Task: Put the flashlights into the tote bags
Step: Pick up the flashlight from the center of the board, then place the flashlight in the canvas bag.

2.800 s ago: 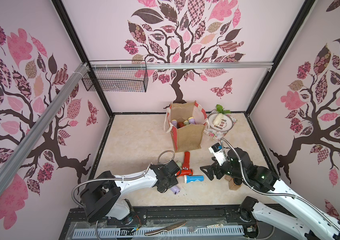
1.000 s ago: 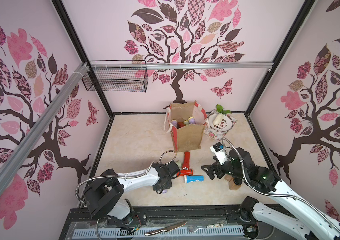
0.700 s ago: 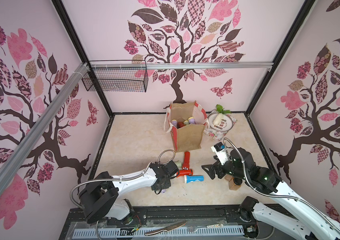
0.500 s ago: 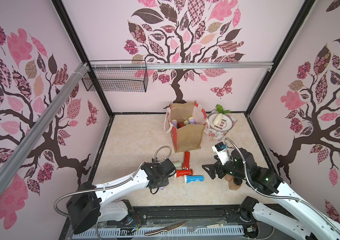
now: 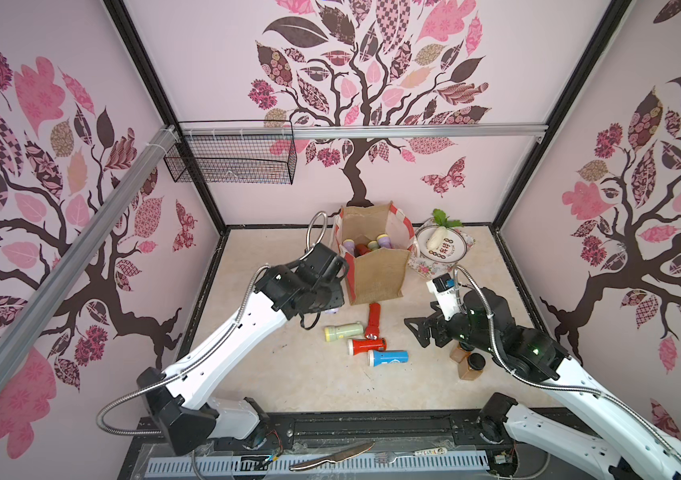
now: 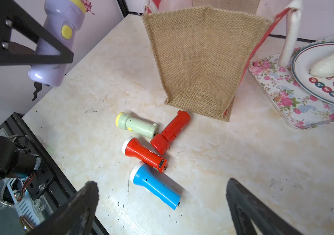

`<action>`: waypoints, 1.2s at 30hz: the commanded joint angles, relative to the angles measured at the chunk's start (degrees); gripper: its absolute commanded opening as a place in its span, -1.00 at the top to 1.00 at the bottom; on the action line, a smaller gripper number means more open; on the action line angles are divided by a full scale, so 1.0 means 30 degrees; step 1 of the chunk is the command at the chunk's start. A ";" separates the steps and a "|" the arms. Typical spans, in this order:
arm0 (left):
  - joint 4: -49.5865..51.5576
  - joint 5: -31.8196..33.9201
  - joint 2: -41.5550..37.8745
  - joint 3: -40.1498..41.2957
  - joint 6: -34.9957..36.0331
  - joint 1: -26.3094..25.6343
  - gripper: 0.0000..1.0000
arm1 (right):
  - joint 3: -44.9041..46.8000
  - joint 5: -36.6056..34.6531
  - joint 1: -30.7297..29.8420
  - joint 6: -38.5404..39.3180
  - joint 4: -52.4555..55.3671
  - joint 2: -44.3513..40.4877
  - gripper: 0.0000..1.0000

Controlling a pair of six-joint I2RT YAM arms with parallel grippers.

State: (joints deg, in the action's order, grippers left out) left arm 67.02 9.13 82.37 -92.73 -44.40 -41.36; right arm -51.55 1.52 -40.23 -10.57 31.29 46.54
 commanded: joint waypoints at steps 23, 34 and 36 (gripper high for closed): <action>-0.2528 -0.3471 1.2981 -1.6825 0.5221 0.3844 0.93 | -0.4141 -0.1561 0.0637 -0.0836 0.3905 0.1027 -0.99; -0.5009 -0.3596 1.6736 -1.7127 0.5013 0.4197 0.93 | -0.4658 -0.2413 0.0643 -0.1077 0.5015 0.0878 -1.00; -0.5379 -0.3657 1.7120 -1.6854 0.5016 0.4179 0.93 | -0.4701 -0.2588 0.0644 -0.1083 0.5026 0.0893 -1.00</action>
State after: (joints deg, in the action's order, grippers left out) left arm 55.24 -1.23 133.08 -141.16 -29.91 -29.06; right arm -63.48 -4.58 -38.48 -13.58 45.21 49.60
